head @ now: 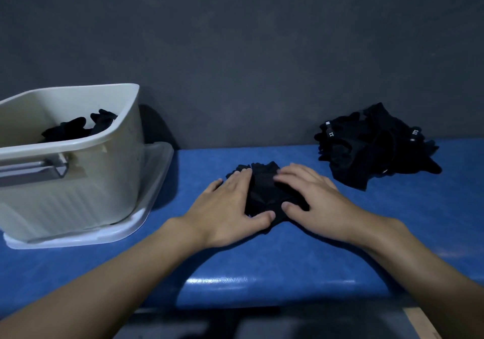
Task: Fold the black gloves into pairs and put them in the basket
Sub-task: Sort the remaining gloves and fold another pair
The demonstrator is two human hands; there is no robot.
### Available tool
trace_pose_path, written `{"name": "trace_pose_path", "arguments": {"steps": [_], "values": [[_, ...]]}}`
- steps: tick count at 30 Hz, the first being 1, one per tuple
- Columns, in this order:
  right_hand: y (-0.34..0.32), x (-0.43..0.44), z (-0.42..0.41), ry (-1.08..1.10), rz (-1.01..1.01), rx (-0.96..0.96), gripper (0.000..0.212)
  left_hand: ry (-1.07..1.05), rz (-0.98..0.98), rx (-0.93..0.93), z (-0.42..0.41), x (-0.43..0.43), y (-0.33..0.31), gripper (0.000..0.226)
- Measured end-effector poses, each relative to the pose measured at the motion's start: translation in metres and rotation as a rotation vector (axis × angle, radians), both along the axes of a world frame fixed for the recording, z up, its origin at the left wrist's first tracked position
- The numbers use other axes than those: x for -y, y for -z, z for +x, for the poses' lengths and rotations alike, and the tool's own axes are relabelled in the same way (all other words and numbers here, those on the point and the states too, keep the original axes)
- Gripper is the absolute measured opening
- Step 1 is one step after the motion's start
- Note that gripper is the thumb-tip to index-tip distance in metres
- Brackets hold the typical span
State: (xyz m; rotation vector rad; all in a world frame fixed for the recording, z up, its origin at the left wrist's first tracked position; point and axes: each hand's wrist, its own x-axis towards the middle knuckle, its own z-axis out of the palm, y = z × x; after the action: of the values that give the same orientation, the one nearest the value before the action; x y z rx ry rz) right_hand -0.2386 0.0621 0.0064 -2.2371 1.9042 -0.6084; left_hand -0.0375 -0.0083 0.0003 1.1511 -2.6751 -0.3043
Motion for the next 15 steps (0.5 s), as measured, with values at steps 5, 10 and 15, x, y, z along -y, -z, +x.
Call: {"name": "trace_pose_path", "arguments": {"steps": [5,10,15], "values": [[-0.009,0.009,0.006,-0.098,0.062,0.086,0.061,0.013,0.092,-0.327,0.015,0.002,-0.004,0.057],[-0.001,0.013,0.004,-0.08,0.114,0.052,0.062,-0.064,0.135,-0.529,0.027,0.013,0.0,0.019],[0.003,0.017,0.006,-0.069,0.153,-0.084,0.067,-0.105,0.248,-0.635,0.031,0.017,0.001,0.014]]}}
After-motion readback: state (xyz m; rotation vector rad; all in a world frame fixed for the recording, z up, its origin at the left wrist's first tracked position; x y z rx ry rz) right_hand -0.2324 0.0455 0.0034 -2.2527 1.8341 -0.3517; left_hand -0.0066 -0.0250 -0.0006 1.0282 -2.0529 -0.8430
